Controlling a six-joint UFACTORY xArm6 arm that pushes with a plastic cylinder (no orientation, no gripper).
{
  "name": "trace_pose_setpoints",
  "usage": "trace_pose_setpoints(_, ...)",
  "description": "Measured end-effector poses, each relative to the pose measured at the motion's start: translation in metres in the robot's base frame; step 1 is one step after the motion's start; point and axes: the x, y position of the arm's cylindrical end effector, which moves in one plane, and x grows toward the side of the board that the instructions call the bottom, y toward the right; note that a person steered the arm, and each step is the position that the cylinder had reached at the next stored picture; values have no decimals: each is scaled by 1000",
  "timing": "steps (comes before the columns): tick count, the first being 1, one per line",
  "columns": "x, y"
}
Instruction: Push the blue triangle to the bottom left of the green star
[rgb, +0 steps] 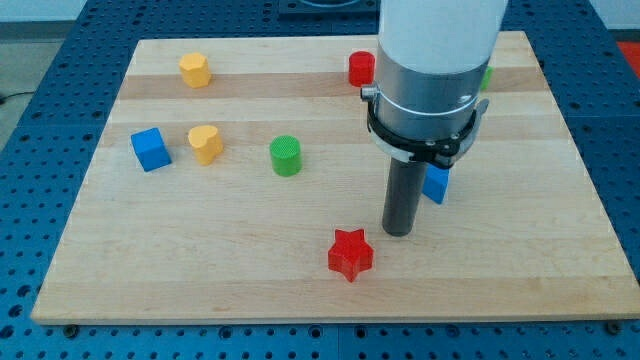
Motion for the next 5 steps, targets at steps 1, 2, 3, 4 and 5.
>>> trace_pose_setpoints(1,0,10)
trace_pose_setpoints(2,0,56)
trace_pose_setpoints(3,-21,43)
trace_pose_setpoints(4,-48,32)
trace_pose_setpoints(5,-59,48)
